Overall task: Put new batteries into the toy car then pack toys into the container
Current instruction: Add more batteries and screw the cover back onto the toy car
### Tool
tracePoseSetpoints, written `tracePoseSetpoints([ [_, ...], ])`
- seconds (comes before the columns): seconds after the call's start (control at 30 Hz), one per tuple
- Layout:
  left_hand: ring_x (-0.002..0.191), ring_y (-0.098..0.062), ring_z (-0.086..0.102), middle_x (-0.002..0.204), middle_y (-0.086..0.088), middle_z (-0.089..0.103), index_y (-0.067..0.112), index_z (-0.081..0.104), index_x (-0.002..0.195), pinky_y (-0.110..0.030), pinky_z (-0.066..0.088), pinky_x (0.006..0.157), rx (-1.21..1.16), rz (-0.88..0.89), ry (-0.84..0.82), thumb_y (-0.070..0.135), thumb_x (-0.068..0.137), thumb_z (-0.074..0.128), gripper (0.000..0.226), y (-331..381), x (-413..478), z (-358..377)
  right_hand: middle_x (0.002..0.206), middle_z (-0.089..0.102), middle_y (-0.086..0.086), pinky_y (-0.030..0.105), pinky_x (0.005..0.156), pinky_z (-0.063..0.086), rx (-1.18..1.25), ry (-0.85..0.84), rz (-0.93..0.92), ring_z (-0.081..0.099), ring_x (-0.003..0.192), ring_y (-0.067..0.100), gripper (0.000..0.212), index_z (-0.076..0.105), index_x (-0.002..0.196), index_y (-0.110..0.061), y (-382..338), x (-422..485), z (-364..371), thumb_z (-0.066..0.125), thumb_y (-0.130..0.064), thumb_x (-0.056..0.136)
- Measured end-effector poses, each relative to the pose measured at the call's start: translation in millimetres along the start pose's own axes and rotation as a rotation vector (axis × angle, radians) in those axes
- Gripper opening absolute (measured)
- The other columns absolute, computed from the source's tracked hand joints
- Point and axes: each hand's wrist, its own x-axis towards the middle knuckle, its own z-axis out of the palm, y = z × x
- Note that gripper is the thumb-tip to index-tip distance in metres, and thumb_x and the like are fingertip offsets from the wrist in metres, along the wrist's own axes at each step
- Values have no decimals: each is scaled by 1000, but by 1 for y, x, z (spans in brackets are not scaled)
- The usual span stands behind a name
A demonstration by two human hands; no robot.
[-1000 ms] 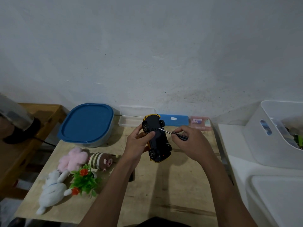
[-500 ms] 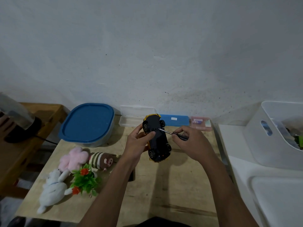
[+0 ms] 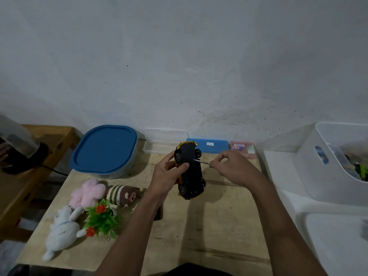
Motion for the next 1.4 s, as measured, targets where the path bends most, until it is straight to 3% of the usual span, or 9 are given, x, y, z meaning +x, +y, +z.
tracePoseSetpoints([
  [0.13, 101, -25, 72, 110, -9, 74, 29, 59, 133, -33, 59, 74, 1, 9, -7, 7, 88, 71, 51, 2, 0, 0, 93, 66, -2, 30, 69, 46, -34, -87, -26, 62, 83, 15, 20, 56, 90, -23, -3, -1, -3, 70, -36, 84],
  [0.37, 105, -27, 70, 110, -8, 74, 31, 61, 131, -40, 61, 81, 37, 13, 6, 9, 88, 72, 50, 2, 1, -2, 84, 68, -7, 32, 74, 49, -95, -22, -100, 62, 81, 10, 24, 72, 88, -20, -8, -3, -9, 69, -44, 84],
  [0.5, 107, -26, 69, 111, -8, 73, 39, 63, 122, -45, 60, 86, 55, 14, 1, 8, 87, 72, 48, 0, 0, -2, 89, 72, 15, 29, 65, 42, -174, -55, -49, 65, 75, 27, 49, 76, 97, -12, -11, -2, -9, 52, -54, 92],
  [0.67, 108, -26, 68, 110, -5, 74, 34, 63, 127, -46, 59, 88, 67, 23, 11, 8, 87, 73, 49, -1, 1, -2, 91, 56, -10, 28, 67, 43, -117, -112, 3, 54, 82, 7, 24, 54, 101, -25, -18, -6, -7, 66, -40, 87],
  [1.07, 112, -25, 67, 110, -3, 75, 41, 64, 123, -54, 55, 95, 80, 8, 37, 10, 86, 75, 50, 1, 2, -7, 94, 67, -3, 31, 75, 48, -50, -57, 5, 63, 86, 12, 22, 59, 88, -26, -12, -3, -4, 77, -35, 80],
  [1.17, 112, -25, 66, 110, -2, 75, 39, 63, 127, -54, 54, 96, 85, 13, 38, 11, 85, 75, 51, 1, 2, -6, 80, 72, -7, 28, 74, 47, 9, -62, -10, 64, 83, 7, 13, 65, 81, -25, -14, -4, -6, 73, -35, 84],
  [1.27, 112, -25, 67, 108, -1, 75, 43, 64, 122, -54, 54, 96, 86, 15, 46, 11, 85, 76, 51, 2, 2, -6, 66, 69, -12, 24, 64, 41, 13, -66, -20, 59, 70, 1, 29, 68, 69, -24, -17, -7, -7, 62, -39, 92],
  [1.33, 112, -25, 67, 108, -1, 75, 41, 64, 126, -54, 54, 96, 88, 8, 47, 11, 85, 76, 52, 2, 3, -6, 58, 61, -10, 24, 56, 36, -8, -70, -8, 52, 57, 7, 39, 67, 66, -20, -19, -8, -7, 55, -40, 96],
  [1.4, 111, -25, 68, 107, 0, 76, 39, 62, 128, -53, 55, 95, 85, 7, 40, 11, 85, 76, 53, 2, 3, -6, 66, 63, 1, 28, 61, 36, 15, -93, 24, 55, 64, 16, 40, 67, 72, -15, -21, -9, -7, 51, -40, 98],
])
